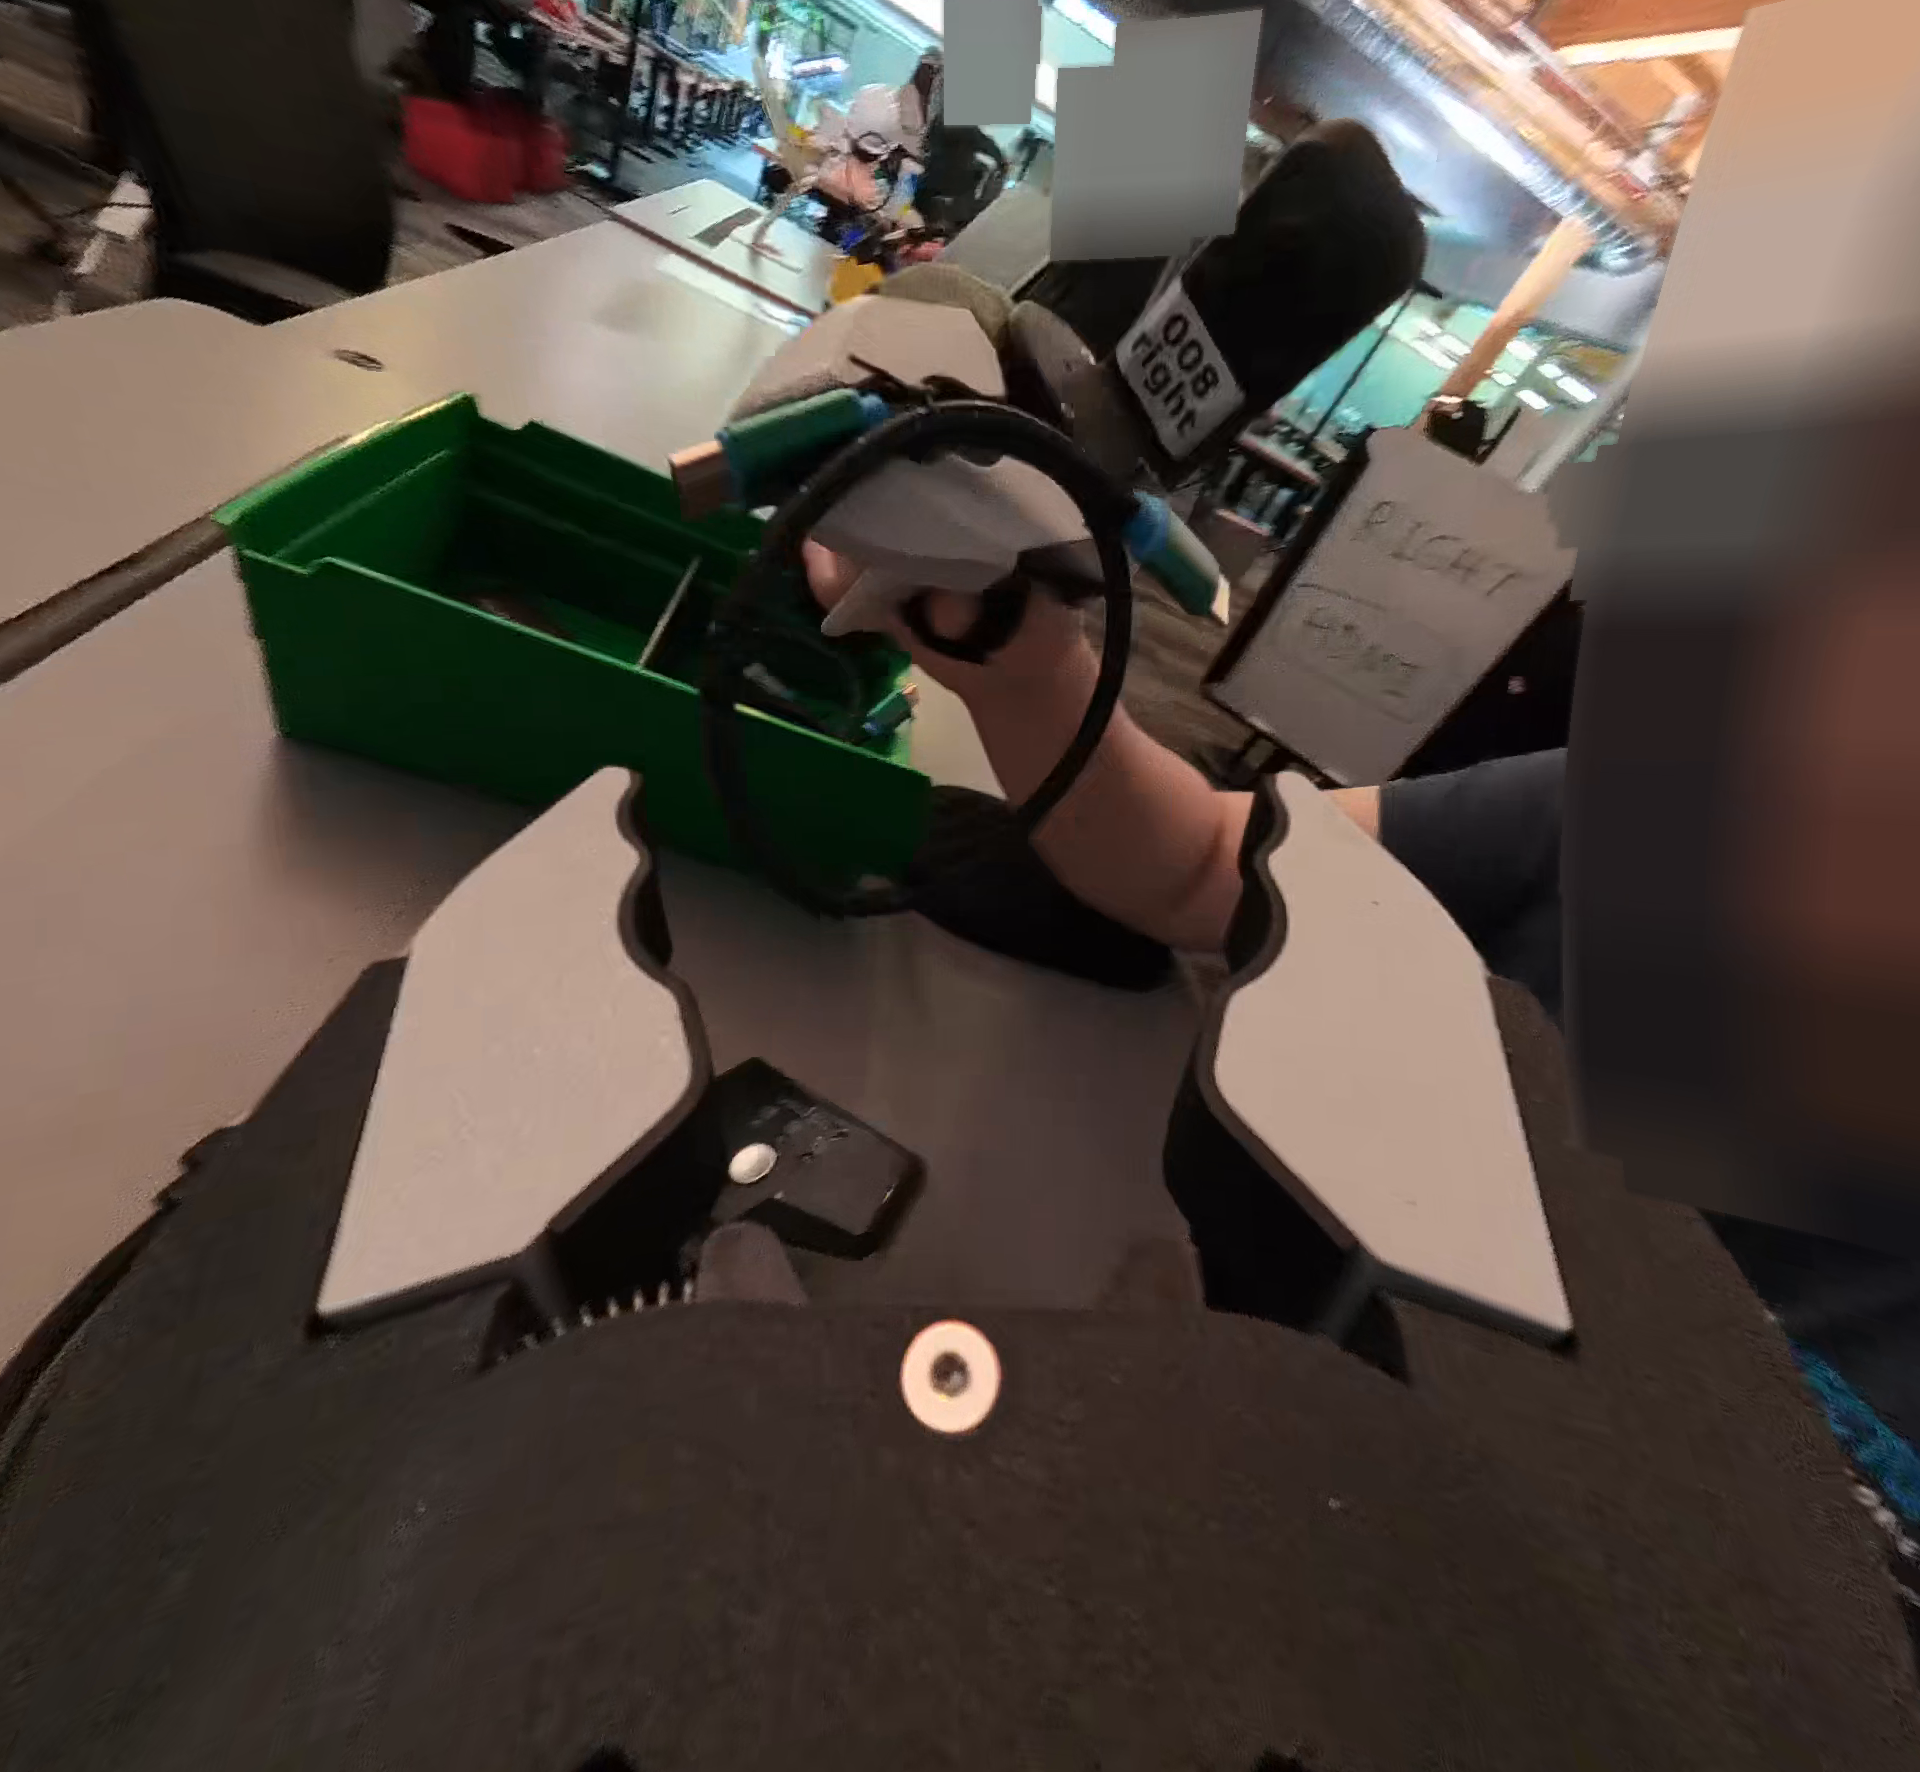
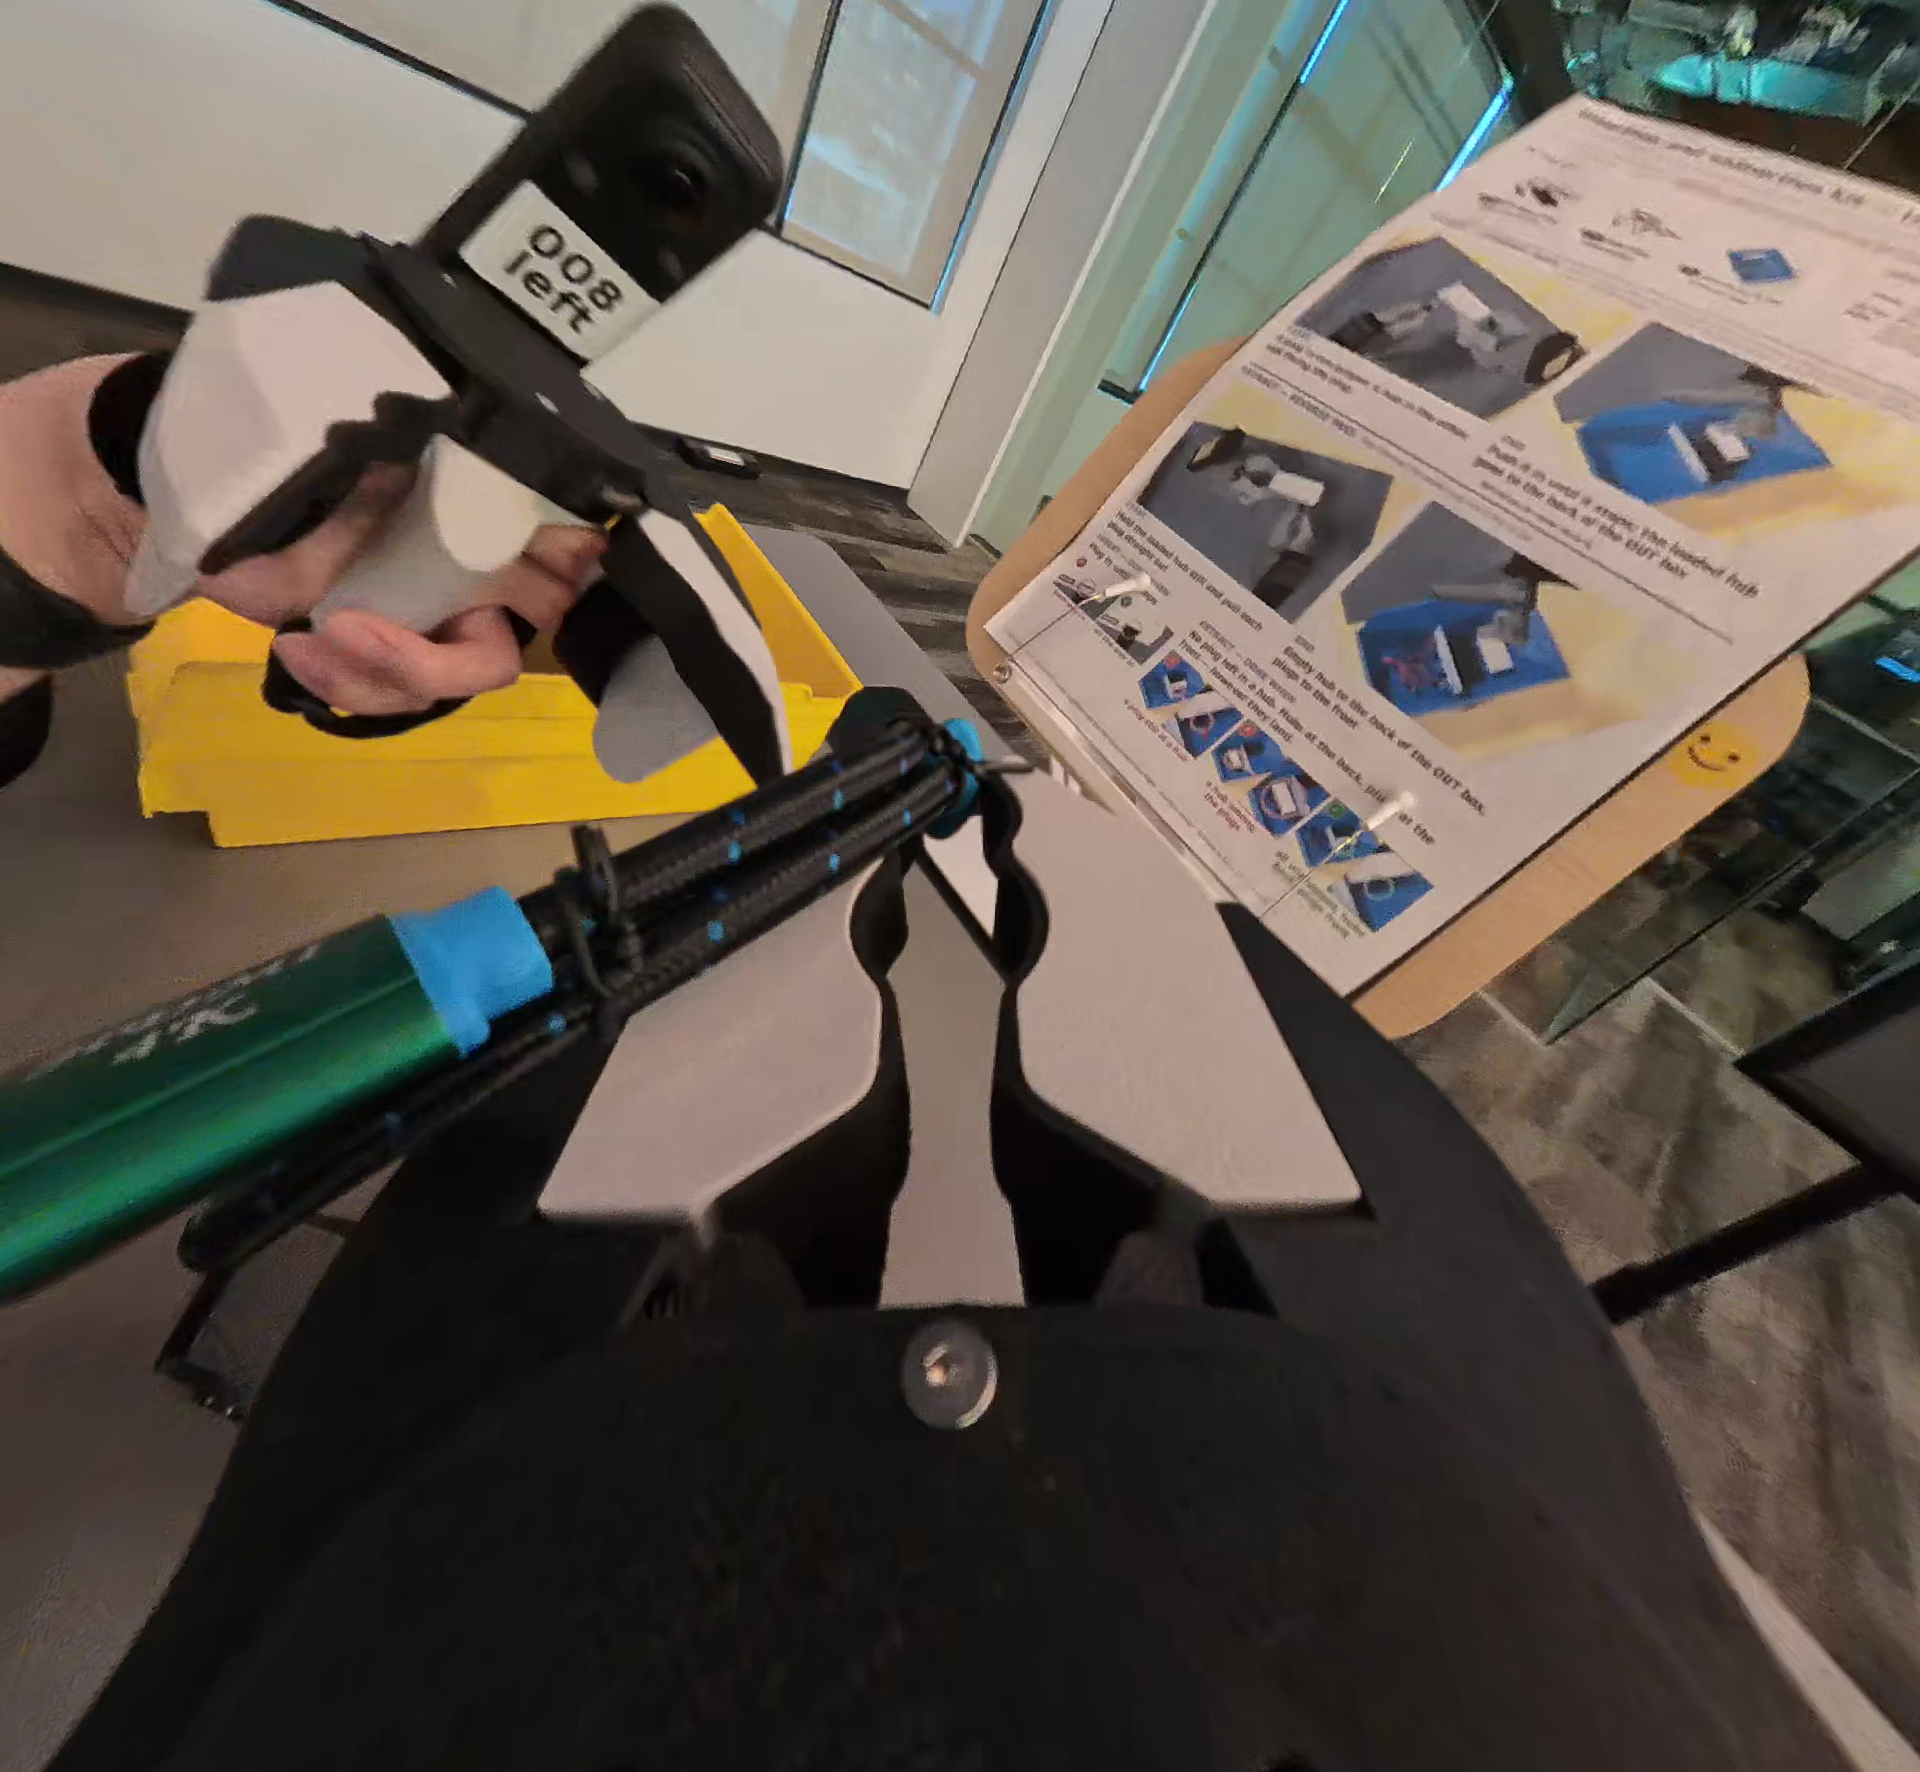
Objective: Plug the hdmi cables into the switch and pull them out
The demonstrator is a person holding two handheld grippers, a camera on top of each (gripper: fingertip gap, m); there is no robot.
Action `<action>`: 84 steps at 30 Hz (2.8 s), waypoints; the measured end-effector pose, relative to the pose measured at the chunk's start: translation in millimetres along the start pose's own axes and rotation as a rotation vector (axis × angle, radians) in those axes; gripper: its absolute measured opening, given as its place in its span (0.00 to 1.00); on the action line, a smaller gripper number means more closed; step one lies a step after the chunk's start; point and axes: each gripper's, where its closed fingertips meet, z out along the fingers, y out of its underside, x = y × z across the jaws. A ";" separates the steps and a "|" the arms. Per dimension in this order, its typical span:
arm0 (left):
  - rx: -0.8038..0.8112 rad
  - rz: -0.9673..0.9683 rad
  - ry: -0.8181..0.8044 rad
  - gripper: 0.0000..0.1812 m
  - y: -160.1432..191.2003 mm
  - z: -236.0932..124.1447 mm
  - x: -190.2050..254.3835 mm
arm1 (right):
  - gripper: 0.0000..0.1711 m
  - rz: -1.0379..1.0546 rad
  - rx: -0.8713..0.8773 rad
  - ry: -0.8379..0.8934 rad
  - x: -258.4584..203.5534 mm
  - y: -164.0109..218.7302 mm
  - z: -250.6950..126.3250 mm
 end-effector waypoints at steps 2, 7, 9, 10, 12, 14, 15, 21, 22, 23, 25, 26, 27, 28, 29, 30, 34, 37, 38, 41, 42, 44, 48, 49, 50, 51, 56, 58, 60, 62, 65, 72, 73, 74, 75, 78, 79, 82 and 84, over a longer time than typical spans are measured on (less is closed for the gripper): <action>-0.092 0.078 -0.200 0.58 12.0 -7.6 -24.1 | 0.06 0.044 -0.012 -0.019 6.6 4.8 -3.0; -0.620 0.299 -0.426 0.54 91.2 -9.0 -43.9 | 0.06 0.131 -0.021 -0.020 36.1 2.1 -30.7; -0.783 0.411 -0.487 0.55 121.1 -1.9 -46.9 | 0.06 0.172 -0.015 -0.004 49.9 1.6 -42.9; -0.867 0.486 -0.514 0.56 136.8 0.8 -49.0 | 0.06 0.188 -0.009 0.005 56.0 1.5 -47.9; -1.008 0.629 -0.542 0.54 166.5 0.5 -55.3 | 0.06 0.213 0.009 0.016 65.0 0.8 -54.9; -1.035 0.680 -0.563 0.56 178.7 5.4 -65.2 | 0.07 0.233 0.030 0.017 68.9 -1.2 -58.0; -1.009 0.654 -0.533 0.55 182.8 14.5 -65.0 | 0.06 0.238 0.035 0.011 68.5 -2.1 -58.2; -0.879 0.795 -0.483 0.35 186.0 54.6 -70.8 | 0.06 0.216 0.023 -0.001 63.6 -2.2 -57.6; -0.844 0.841 -0.510 0.21 180.6 56.6 -74.4 | 0.06 0.216 0.025 -0.001 63.7 -2.8 -58.6; -0.816 0.867 -0.547 0.16 175.0 56.3 -80.0 | 0.06 0.216 0.027 -0.002 64.1 -3.5 -60.0; -0.788 0.813 -0.569 0.14 168.9 53.5 -85.0 | 0.07 0.214 0.027 0.004 66.8 -5.0 -64.4; -0.769 0.770 -0.571 0.15 164.8 52.0 -85.2 | 0.07 0.215 0.034 0.008 68.7 -6.6 -67.5; -0.729 0.746 -0.566 0.14 158.3 51.4 -83.1 | 0.07 0.219 0.042 0.009 70.6 -8.5 -71.1; -0.680 0.743 -0.553 0.14 150.6 51.3 -78.8 | 0.07 0.227 0.047 0.008 72.3 -10.0 -75.1; -0.634 0.752 -0.546 0.13 141.9 50.6 -73.8 | 0.06 0.234 0.052 0.006 73.9 -11.4 -79.2; -0.595 0.764 -0.540 0.13 133.3 49.5 -68.1 | 0.06 0.239 0.054 0.004 75.4 -12.3 -83.3; -0.451 0.844 -0.480 0.12 103.5 47.6 -38.8 | 0.06 0.255 -0.022 0.011 82.1 -3.7 -99.1; -0.394 0.910 -0.442 0.12 90.2 46.7 -18.6 | 0.06 0.258 -0.176 0.015 83.7 16.5 -114.7; -0.387 0.929 -0.438 0.12 87.2 46.3 -13.6 | 0.06 0.255 -0.250 0.015 83.1 27.2 -122.3; -0.385 0.963 -0.458 0.12 78.7 43.5 -5.6 | 0.07 0.275 -0.545 -0.023 72.4 73.7 -156.2; -0.386 0.972 -0.466 0.12 76.2 42.4 -3.6 | 0.06 0.290 -0.647 -0.054 65.2 91.5 -169.2; -0.375 0.988 -0.482 0.12 69.1 40.1 2.0 | 0.06 0.301 -0.849 -0.096 53.9 128.0 -194.1; -0.312 0.998 -0.498 0.12 50.2 34.3 17.5 | 0.06 0.410 -1.144 -0.167 38.0 185.6 -219.4; -0.297 0.996 -0.505 0.12 45.5 32.1 21.0 | 0.06 0.439 -1.195 -0.162 38.3 196.2 -220.4; -0.283 0.993 -0.514 0.12 40.7 29.6 23.9 | 0.06 0.451 -1.250 -0.148 40.5 206.4 -221.7; -0.272 0.991 -0.522 0.12 36.6 27.1 26.9 | 0.06 0.454 -1.293 -0.123 44.3 215.1 -221.5; -0.238 0.998 -0.550 0.12 22.9 19.6 39.1 | 0.06 0.523 -1.406 -0.018 53.2 237.8 -215.5; -0.228 0.998 -0.556 0.12 19.5 18.4 41.7 | 0.07 0.540 -1.398 -0.019 52.7 243.7 -208.4; -0.222 0.998 -0.572 0.12 16.1 15.5 41.9 | 0.08 0.575 -1.386 -0.034 50.6 247.1 -206.7; -0.214 0.992 -0.592 0.12 12.2 10.9 41.0 | 0.07 0.615 -1.366 -0.023 53.5 246.4 -208.2; -0.183 0.977 -0.619 0.12 4.1 1.5 41.1 | 0.06 0.659 -1.292 -0.006 58.2 236.6 -212.3; -0.061 0.883 -0.621 0.13 -15.3 -16.8 46.7 | 0.12 0.337 -0.769 -0.028 76.0 130.6 -157.2; -0.047 0.863 -0.610 0.12 -16.7 -17.9 47.7 | 0.14 0.219 -0.634 -0.059 70.4 101.7 -137.1; -0.033 0.846 -0.601 0.12 -18.2 -18.9 48.9 | 0.19 0.104 -0.488 -0.113 57.1 71.2 -117.0; -0.021 0.834 -0.591 0.12 -19.3 -19.5 50.4 | 0.27 0.007 -0.338 -0.171 38.5 41.5 -98.6; -0.001 0.829 -0.539 0.12 -19.5 -17.1 59.4 | 0.34 -0.155 0.032 -0.333 -26.2 -26.2 -59.7; 0.008 0.827 -0.521 0.12 -19.6 -15.6 63.2 | 0.33 -0.156 0.117 -0.392 -47.1 -38.7 -52.0; 0.045 0.809 -0.461 0.13 -22.2 -10.9 76.9 | 0.34 -0.061 0.151 -0.614 -98.5 -36.1 -33.7; 0.070 0.799 -0.428 0.13 -23.9 -8.4 84.8 | 0.34 0.036 0.126 -0.665 -113.0 -28.2 -16.4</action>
